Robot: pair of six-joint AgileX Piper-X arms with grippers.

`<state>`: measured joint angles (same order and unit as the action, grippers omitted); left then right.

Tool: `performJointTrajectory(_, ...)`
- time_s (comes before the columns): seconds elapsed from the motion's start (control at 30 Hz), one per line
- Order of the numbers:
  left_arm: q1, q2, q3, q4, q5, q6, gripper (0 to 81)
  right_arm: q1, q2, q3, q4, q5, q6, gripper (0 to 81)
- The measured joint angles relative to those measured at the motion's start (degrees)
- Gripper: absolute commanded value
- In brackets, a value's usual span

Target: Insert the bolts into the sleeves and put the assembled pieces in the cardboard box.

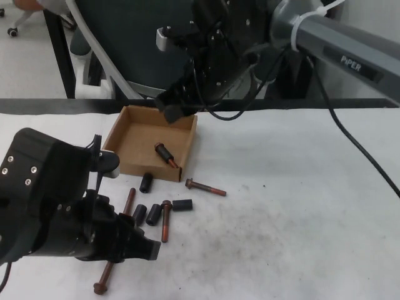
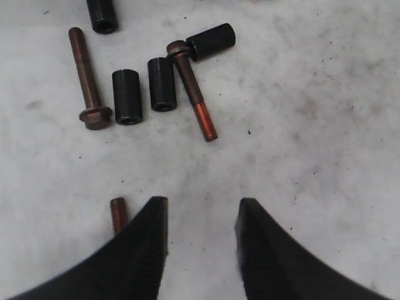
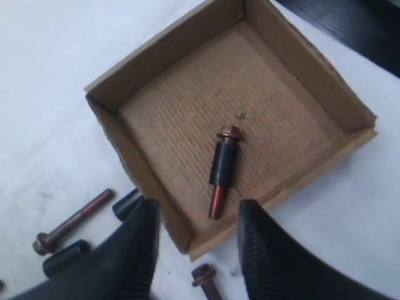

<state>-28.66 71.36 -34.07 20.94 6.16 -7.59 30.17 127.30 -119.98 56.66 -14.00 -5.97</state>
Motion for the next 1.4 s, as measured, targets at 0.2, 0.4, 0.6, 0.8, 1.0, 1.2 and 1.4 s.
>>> performJointTrajectory(0.2, 0.0, 0.0, 0.0, -0.9, -0.02, -0.68, 35.7, 0.0, -5.16, 8.27, -1.06, 0.0, -0.63, 38.4)
performJointTrajectory(0.4, 0.0, 0.19, 0.0, -1.65, 0.99, -1.31, 35.7, 0.0, -11.11, 18.15, -5.28, 0.0, -0.84, 38.4)
performJointTrajectory(0.6, 0.0, 5.64, -2.78, -1.65, 2.65, -2.21, 35.7, -0.02, -24.61, 38.79, -17.46, 0.0, -0.47, 38.4)
performJointTrajectory(0.8, 0.0, 13.17, -7.09, -1.27, 2.97, -2.68, 35.7, -0.02, -37.23, 55.21, -28.05, 0.0, 2.21, 38.4)
performJointTrajectory(1.0, 0.0, 16.96, -10.94, -0.98, 6.43, -2.81, 35.7, 0.14, -48.78, 69.24, -35.09, 0.0, 3.46, 38.4)
performJointTrajectory(1.2, 0.0, 20.76, -15.47, 0.86, 7.29, -3.1, 35.7, 0.74, -55.33, 76.34, -38.64, 0.0, 4.77, 38.4)
performJointTrajectory(1.4, 0.0, 24.58, -18.99, 4.01, 7.04, -3.18, 35.7, 1.94, -58.51, 78.61, -39.14, 0.0, 5.62, 38.4)
